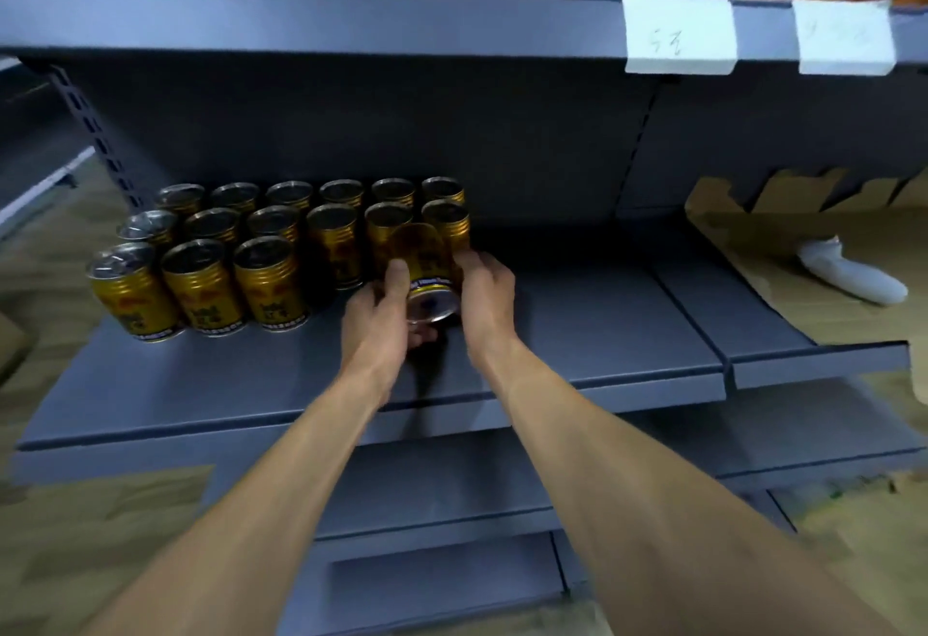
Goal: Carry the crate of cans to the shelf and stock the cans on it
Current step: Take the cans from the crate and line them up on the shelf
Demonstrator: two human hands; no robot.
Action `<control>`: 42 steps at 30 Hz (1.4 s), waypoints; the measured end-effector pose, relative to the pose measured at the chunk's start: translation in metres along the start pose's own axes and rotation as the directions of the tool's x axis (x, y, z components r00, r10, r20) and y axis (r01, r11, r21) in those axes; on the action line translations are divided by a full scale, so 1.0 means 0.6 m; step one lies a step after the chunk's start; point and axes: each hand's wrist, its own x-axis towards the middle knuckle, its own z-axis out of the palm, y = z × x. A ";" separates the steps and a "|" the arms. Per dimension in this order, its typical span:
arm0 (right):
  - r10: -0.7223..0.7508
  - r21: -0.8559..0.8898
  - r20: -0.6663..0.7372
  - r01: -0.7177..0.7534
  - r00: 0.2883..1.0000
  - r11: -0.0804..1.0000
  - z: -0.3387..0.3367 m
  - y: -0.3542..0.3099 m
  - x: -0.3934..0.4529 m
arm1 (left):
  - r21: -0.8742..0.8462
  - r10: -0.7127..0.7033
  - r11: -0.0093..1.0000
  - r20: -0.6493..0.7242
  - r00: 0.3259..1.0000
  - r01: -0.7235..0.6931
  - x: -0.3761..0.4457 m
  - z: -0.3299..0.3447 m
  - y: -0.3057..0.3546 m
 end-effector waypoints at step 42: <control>-0.351 -0.567 0.152 0.373 0.924 0.735 0.132 0.080 -0.007 | 0.620 0.486 0.753 -0.297 0.822 -0.221 0.032 -0.118 -0.020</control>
